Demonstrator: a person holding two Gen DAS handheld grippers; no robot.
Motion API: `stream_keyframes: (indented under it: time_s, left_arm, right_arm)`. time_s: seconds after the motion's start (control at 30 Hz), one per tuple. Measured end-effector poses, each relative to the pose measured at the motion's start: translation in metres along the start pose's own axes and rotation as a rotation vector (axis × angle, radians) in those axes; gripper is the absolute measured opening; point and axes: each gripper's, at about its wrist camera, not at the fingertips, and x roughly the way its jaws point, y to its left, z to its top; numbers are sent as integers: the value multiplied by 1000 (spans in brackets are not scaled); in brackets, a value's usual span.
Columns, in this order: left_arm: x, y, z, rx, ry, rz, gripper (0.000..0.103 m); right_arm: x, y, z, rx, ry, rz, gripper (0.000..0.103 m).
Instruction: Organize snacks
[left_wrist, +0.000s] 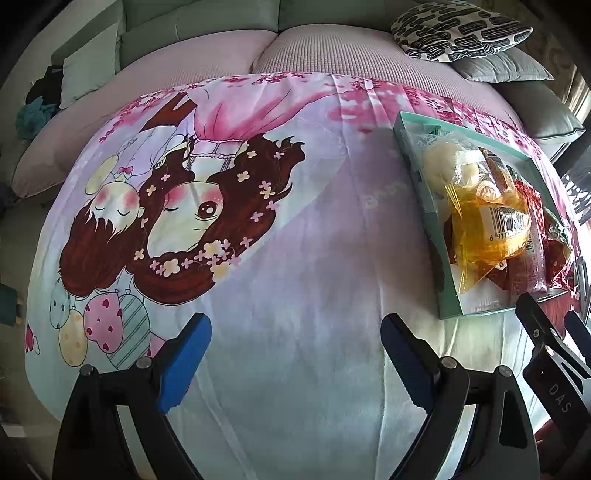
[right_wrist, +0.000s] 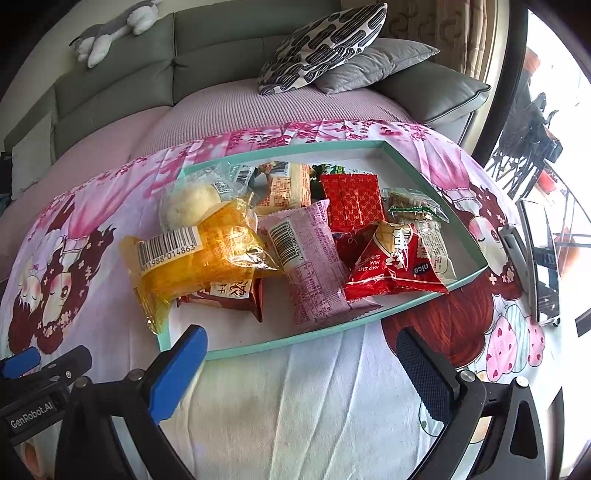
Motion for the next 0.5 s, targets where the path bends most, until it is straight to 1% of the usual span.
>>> stream_keyframes:
  time_s: [0.5]
  left_arm:
    - [0,-1,1,8,-1,2,93]
  right_arm:
    - [0,0,0,1,0,0,103]
